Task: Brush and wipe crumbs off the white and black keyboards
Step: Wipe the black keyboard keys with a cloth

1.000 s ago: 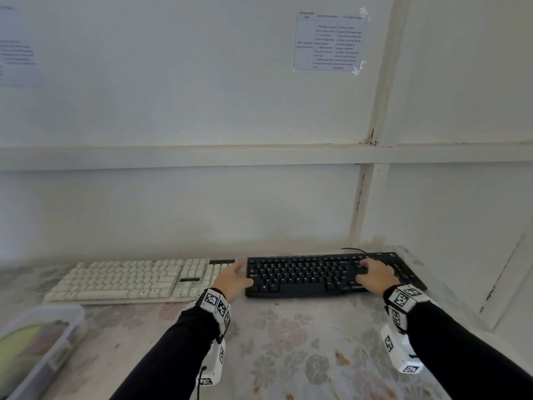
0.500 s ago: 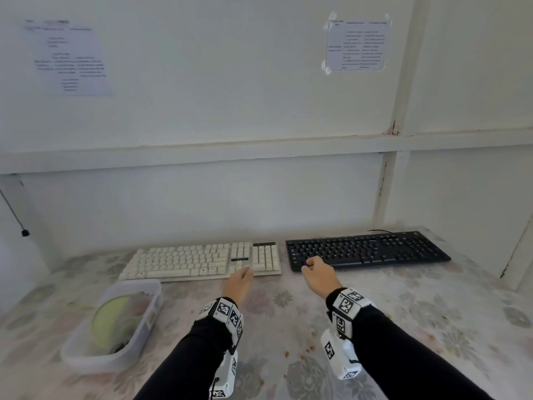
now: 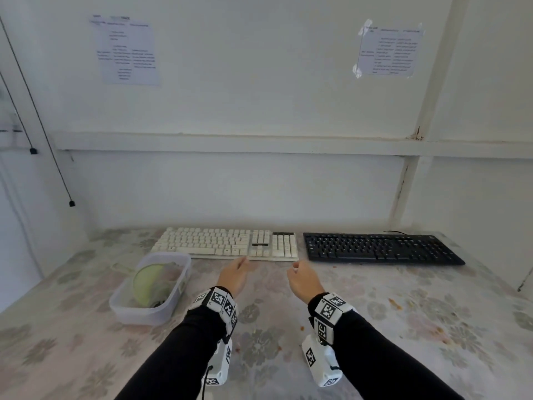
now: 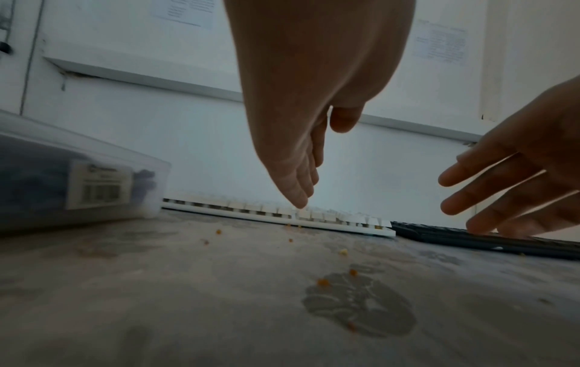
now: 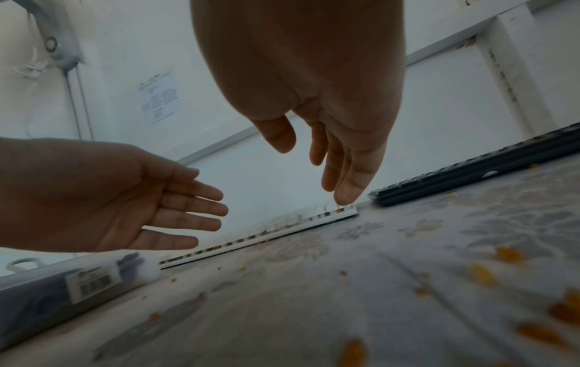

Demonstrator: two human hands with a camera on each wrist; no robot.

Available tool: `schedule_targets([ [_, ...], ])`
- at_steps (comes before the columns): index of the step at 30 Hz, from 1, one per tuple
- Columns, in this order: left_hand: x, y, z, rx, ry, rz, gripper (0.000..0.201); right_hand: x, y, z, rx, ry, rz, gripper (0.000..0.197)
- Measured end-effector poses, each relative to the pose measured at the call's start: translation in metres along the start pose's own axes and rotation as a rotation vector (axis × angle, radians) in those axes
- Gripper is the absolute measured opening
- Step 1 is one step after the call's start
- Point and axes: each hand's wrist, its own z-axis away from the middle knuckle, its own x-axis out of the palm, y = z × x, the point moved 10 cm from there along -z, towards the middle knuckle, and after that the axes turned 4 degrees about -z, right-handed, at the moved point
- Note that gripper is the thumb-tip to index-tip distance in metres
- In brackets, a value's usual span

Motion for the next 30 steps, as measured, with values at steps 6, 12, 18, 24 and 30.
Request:
schedule_targets([
  [6,-0.064,-0.017,0.02,0.007,0.074,0.027,0.044,0.035,-0.032,0.019,-0.046,-0.022,0.025,0.032],
  [12,-0.152,-0.046,0.039,0.01,0.244,0.116,0.042,0.095,-0.07,0.029,-0.107,-0.102,0.008,0.02],
  [18,-0.244,-0.07,0.056,0.06,0.481,0.115,0.036,0.147,-0.103,0.034,-0.099,-0.154,0.004,0.034],
  [24,-0.271,-0.141,0.035,-0.166,0.341,0.052,0.05,0.195,-0.122,0.04,-0.087,-0.263,0.07,0.05],
  [30,-0.201,-0.212,-0.001,-0.283,-0.26,0.059,0.063,0.224,-0.127,0.043,-0.068,-0.348,0.021,0.049],
])
